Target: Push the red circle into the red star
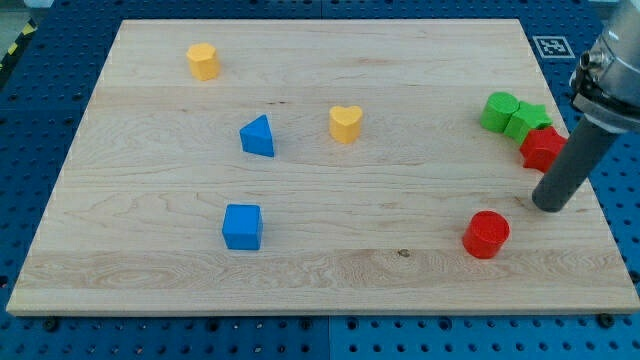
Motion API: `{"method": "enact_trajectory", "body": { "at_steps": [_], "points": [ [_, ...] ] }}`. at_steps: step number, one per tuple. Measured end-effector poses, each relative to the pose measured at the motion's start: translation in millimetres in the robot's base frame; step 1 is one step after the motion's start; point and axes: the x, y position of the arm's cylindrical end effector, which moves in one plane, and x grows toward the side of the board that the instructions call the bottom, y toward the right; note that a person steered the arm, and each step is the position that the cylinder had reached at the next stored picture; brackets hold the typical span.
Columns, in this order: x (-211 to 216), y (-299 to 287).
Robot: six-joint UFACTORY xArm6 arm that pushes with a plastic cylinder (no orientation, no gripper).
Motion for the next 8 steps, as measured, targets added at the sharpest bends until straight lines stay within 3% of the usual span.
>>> {"method": "enact_trajectory", "body": {
  "at_steps": [4, 7, 8],
  "points": [
    [75, 1],
    [98, -6],
    [99, -45]
  ]
}}
